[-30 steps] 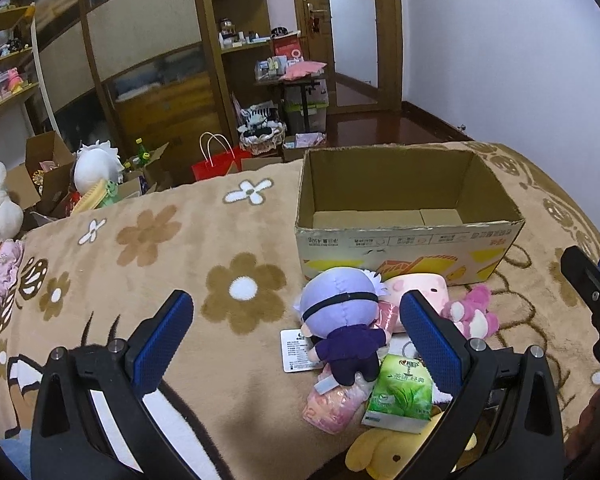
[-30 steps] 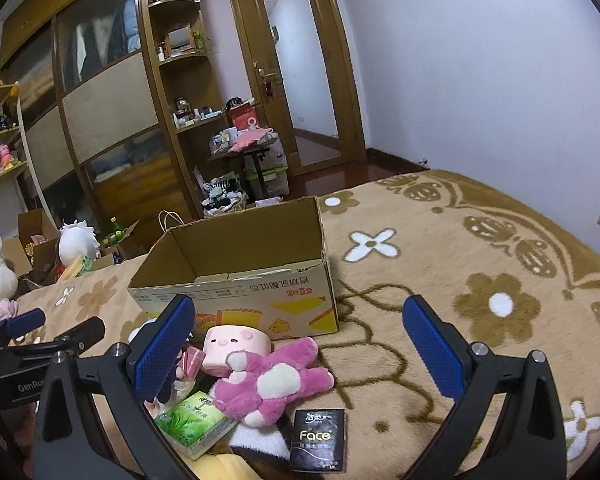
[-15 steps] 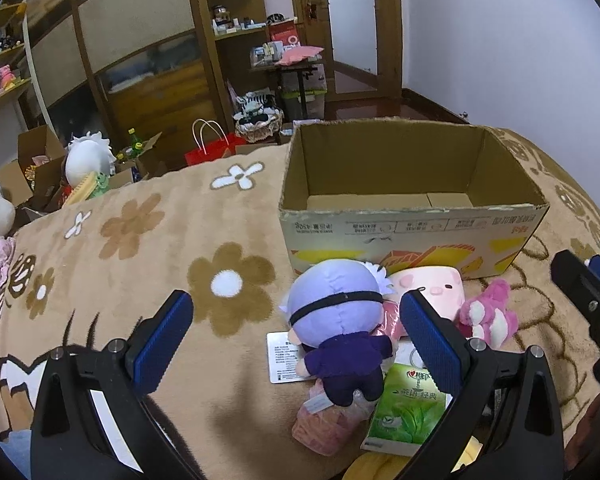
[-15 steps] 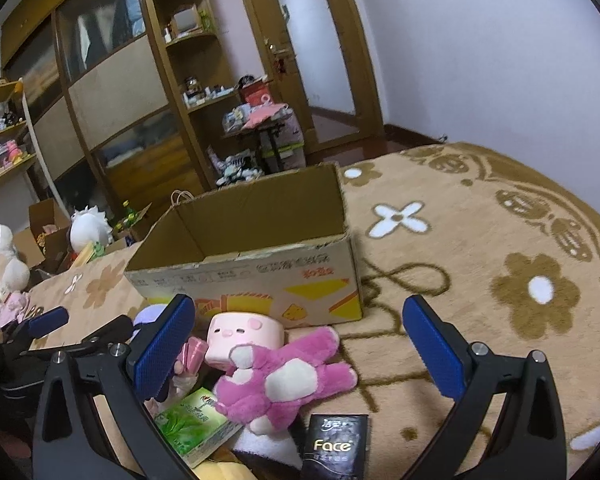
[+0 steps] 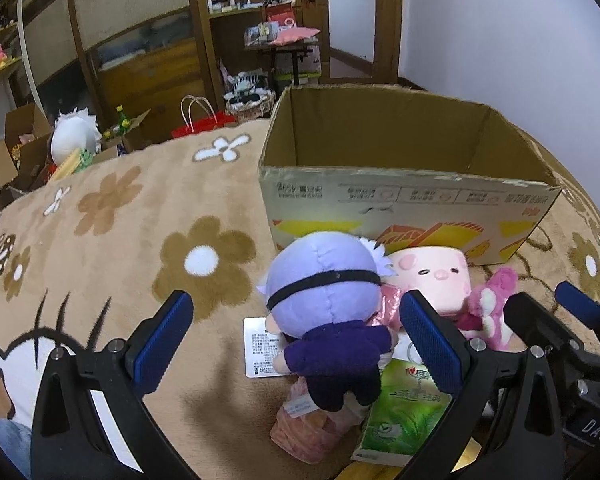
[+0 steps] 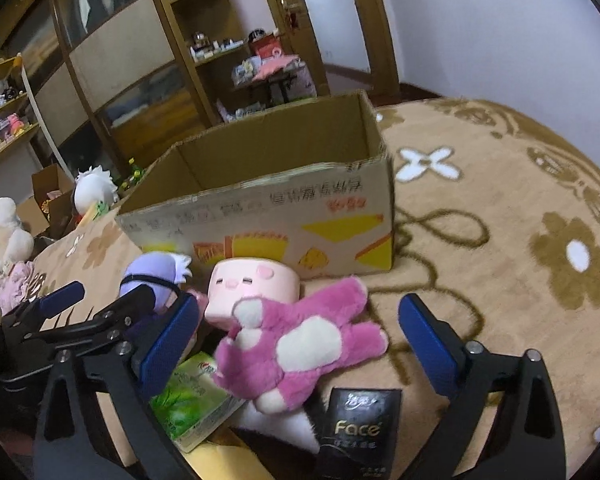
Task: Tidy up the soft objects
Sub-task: 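Close the left tool on the purple-haired doll while the right tool closes on the pink bear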
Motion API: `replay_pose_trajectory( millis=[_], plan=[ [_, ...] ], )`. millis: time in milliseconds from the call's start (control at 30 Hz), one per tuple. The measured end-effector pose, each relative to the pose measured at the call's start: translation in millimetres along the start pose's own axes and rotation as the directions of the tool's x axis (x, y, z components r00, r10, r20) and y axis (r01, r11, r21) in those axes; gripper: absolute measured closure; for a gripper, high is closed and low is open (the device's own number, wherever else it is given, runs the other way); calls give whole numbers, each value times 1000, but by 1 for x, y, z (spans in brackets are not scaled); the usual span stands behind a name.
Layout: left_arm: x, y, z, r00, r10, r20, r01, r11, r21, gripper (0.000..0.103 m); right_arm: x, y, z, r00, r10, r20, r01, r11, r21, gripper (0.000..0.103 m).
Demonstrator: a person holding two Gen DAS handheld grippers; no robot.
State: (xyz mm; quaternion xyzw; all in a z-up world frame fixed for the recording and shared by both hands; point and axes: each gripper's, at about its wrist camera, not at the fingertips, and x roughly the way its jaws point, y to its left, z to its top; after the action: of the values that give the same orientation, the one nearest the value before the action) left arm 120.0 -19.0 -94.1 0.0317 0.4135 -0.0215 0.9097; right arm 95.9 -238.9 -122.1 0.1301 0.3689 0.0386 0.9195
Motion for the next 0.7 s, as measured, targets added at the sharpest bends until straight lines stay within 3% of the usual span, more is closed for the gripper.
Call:
replay_pose_trajectory(
  millis=[167, 300, 700],
  plan=[
    [10, 2, -4, 1000, -2, -27, 1, 1000, -7, 1, 12, -1, -5, 998, 33, -56, -32, 999, 17, 11],
    [16, 4, -7, 999, -22, -47, 21, 1000, -11, 1, 20, -5, -8, 992, 85, -97, -80, 996, 50, 11],
    [25, 9, -11, 996, -54, -75, 52, 998, -32, 1, 44, -17, -19, 974, 118, -194, -94, 987, 130, 10]
  ],
)
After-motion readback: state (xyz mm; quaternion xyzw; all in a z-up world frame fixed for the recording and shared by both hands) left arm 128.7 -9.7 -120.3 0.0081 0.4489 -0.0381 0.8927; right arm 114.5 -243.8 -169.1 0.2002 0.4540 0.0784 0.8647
